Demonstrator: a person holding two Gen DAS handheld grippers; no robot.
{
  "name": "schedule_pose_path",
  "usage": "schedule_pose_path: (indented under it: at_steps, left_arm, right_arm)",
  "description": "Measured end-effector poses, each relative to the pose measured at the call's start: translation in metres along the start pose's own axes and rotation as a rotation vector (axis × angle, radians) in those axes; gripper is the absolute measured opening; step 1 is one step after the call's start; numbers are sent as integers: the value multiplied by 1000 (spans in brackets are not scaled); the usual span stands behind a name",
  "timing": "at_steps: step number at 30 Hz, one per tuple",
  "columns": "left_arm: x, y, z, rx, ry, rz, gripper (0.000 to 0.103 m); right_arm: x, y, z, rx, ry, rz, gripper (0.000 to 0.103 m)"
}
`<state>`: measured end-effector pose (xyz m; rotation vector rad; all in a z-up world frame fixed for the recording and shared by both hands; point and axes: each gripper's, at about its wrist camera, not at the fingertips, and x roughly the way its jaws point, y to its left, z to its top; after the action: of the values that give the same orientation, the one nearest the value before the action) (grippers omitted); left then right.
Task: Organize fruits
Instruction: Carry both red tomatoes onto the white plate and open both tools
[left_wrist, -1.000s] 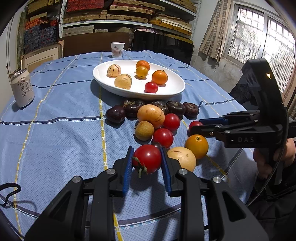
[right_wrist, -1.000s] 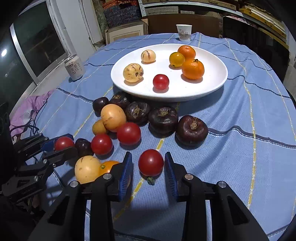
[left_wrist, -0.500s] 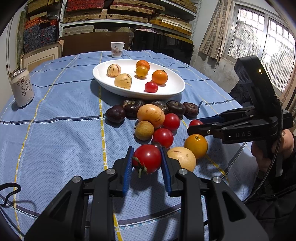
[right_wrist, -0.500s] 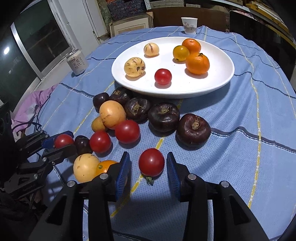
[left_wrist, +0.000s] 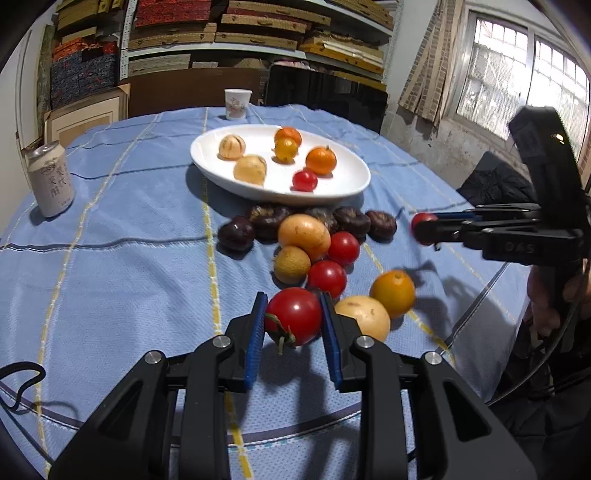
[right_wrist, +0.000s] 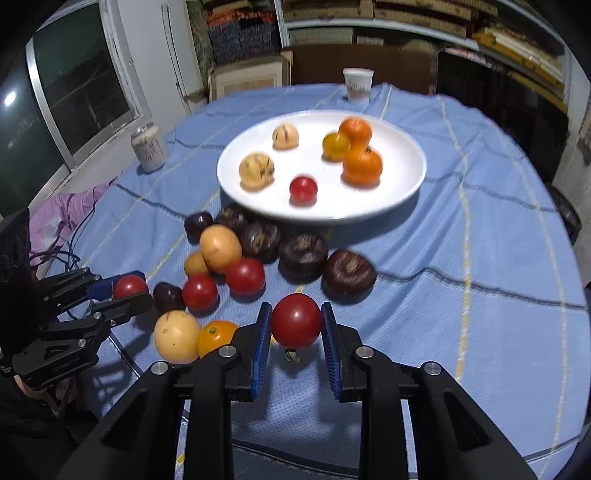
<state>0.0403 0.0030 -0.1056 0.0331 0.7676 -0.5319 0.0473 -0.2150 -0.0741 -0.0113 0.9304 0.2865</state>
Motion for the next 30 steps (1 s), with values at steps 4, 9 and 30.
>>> schedule_pose_path:
  at_steps: [4, 9, 30]
  left_arm:
    - [-19, 0, 17, 0, -48, 4, 28]
    - [-27, -6, 48, 31, -90, 20, 28]
    - [142, 49, 179, -105, 100, 39, 55]
  right_arm:
    - [-29, 1, 7, -31, -105, -25, 27]
    - [-50, -4, 17, -33, -204, -25, 27]
    - [56, -36, 92, 33, -140, -13, 59]
